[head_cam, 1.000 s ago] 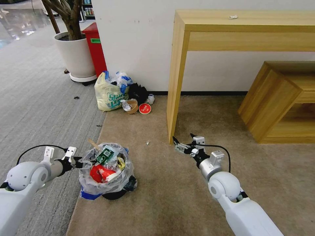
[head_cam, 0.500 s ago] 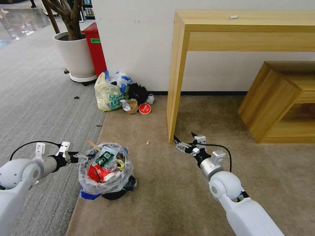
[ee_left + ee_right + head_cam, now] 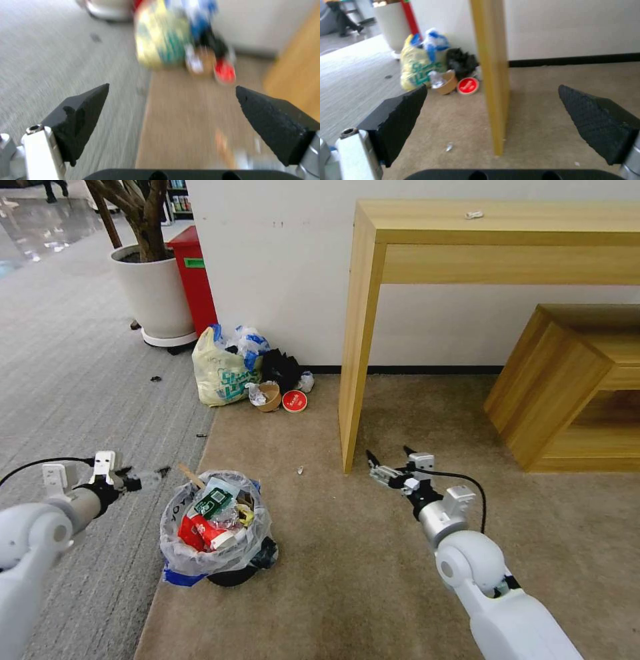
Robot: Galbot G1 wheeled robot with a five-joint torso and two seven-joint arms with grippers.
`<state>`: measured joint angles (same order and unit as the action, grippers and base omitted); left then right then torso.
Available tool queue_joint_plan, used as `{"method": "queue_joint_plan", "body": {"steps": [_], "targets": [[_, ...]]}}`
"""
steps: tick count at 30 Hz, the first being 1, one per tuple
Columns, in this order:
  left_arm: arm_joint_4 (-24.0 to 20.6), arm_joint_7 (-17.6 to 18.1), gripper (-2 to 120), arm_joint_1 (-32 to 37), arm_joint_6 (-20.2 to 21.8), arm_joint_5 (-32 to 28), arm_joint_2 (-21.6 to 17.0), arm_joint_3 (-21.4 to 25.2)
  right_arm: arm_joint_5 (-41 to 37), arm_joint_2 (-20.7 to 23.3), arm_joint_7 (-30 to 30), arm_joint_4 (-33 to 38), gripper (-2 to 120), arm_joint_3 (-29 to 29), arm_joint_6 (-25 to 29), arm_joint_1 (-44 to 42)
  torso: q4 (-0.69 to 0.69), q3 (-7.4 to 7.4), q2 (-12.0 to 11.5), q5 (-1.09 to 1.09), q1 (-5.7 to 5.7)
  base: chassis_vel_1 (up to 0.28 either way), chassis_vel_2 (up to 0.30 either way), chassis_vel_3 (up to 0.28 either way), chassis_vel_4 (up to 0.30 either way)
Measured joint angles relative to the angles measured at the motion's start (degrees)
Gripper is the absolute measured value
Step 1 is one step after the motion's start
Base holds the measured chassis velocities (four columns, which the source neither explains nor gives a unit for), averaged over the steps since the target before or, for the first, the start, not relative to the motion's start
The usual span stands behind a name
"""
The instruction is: Pick up the trash bin and place the garbage on the floor into it.
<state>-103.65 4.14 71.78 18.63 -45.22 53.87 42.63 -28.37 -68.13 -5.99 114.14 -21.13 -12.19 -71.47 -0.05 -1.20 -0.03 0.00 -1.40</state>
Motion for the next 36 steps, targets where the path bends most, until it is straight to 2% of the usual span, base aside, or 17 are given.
{"method": "queue_joint_plan", "body": {"steps": [2, 3, 4, 5, 8, 9, 12, 15, 16, 19, 20, 24, 27, 28, 32, 33, 36], "targets": [[-1.5, 3.2, 100, 1.9, -5.3, 1.9, 3.6, 0.6, 0.6, -0.6, -1.2, 1.9, 100, -1.8, -0.2, -2.0, 0.01, 0.0, 0.0, -0.01, 0.0, 0.0, 0.0, 0.0, 0.0], [-1.6, 3.4, 100, 2.0, -5.7, 2.1, 3.9, 0.7, 0.7, -0.7, -1.3, 2.1, 100, -2.0, -0.2, -2.2, 0.01, 0.0, 0.0, -0.01, 0.0, 0.0, 0.0, 0.0, 0.0], [-2.7, 4.9, 100, 3.9, -9.6, 6.2, 6.7, 1.9, 1.4, -1.5, -2.3, 3.8, 100, -3.7, -0.3, -4.3, 0.04, 0.01, 0.0, 0.01, 0.0, 0.0, 0.0, 0.0, 0.0], [-2.7, 4.9, 100, 3.9, -9.6, 6.2, 6.7, 1.9, 1.4, -1.5, -2.3, 3.8, 100, -3.7, -0.3, -4.3, 0.04, 0.01, 0.0, 0.01, 0.0, 0.0, 0.0, 0.0, 0.0], [-5.6, 4.4, 100, 8.2, -13.7, 12.1, 10.9, 4.7, 3.1, -3.3, -3.4, 7.4, 100, -5.9, -0.5, -7.9, 0.04, 0.0, 0.0, -0.01, 0.0, 0.0, 0.0, 0.0, 0.0], [-5.6, 4.4, 100, 8.2, -13.7, 12.1, 10.9, 4.7, 3.1, -3.3, -3.4, 7.4, 100, -5.9, -0.5, -7.9, 0.04, 0.0, 0.0, -0.01, 0.0, 0.0, 0.0, 0.0, 0.0], [-9.1, 1.2, 100, 12.2, -15.9, 16.3, 14.9, 7.8, 7.1, -5.5, -3.4, 12.3, 100, -7.7, 0.1, -12.6, 0.04, 0.01, 0.0, 0.0, 0.0, 0.0, 0.0, 0.0, 0.0], [-10.3, -0.1, 100, 13.4, -16.0, 17.1, 16.1, 8.6, 8.6, -6.2, -3.1, 13.9, 100, -8.4, 0.4, -14.4, 0.04, 0.01, 0.0, 0.0, 0.0, 0.0, 0.0, 0.0, 0.0], [-12.0, -2.0, 100, 15.1, -15.7, 17.7, 17.6, 9.6, 11.1, -7.1, -2.1, 15.9, 100, -9.4, 1.5, -17.3, 0.04, 0.01, 0.0, 0.01, 0.0, 0.0, 0.0, 0.0, 0.0], [-13.1, -3.4, 100, 16.4, -15.4, 17.9, 18.6, 10.0, 13.1, -7.6, -1.0, 17.1, 100, -10.7, 2.9, -19.8, 0.04, 0.01, 0.0, -0.01, 0.0, 0.0, 0.0, 0.0, 0.0], [-14.6, -4.9, 100, 17.8, -14.6, 17.9, 19.5, 10.3, 14.7, -8.3, 0.5, 17.8, 100, -12.3, 4.6, -22.6, 0.03, 0.01, 0.0, 0.0, 0.0, 0.0, 0.0, 0.0, 0.0], [-16.1, -5.4, 100, 19.1, -13.6, 17.4, 20.3, 10.3, 16.2, -8.9, 1.4, 18.1, 100, -13.6, 6.9, -25.4, 0.03, 0.0, 0.0, 0.0, 0.01, 0.0, 0.0, 0.0, 0.0], [-20.3, -6.5, 100, 22.6, -12.3, 16.9, 22.3, 9.9, 19.4, -11.2, 2.8, 19.5, 100, -14.7, 13.3, -33.1, 0.03, 0.0, 0.0, 0.0, 0.01, 0.0, 0.0, 0.0, 0.0], [-20.3, -6.5, 100, 22.6, -12.3, 16.9, 22.3, 9.9, 19.4, -11.2, 2.8, 19.5, 100, -14.7, 13.3, -33.1, 0.03, 0.0, 0.0, 0.0, 0.01, 0.0, 0.0, 0.0, 0.0], [-23.5, -7.4, 100, 26.1, -12.4, 17.9, 22.9, 9.4, 23.2, -11.8, 2.5, 20.9, 100, -13.5, 20.9, -40.4, 0.03, 0.0, 0.0, 0.0, 0.0, 0.0, 0.0, 0.0, 0.0], [-23.5, -7.4, 100, 26.1, -12.4, 17.9, 22.9, 9.4, 23.2, -11.8, 2.5, 20.9, 100, -13.5, 20.9, -40.4, 0.03, 0.0, 0.0, 0.0, 0.0, 0.0, 0.0, 0.0, 0.0], [-24.9, -8.0, 100, 28.3, -13.4, 18.8, 23.4, 9.3, 25.9, -11.3, 0.1, 21.2, 100, -10.8, 25.2, -45.2, 0.04, 0.0, 0.0, 0.0, 0.0, 0.0, 0.0, 0.0, 0.0]]}}
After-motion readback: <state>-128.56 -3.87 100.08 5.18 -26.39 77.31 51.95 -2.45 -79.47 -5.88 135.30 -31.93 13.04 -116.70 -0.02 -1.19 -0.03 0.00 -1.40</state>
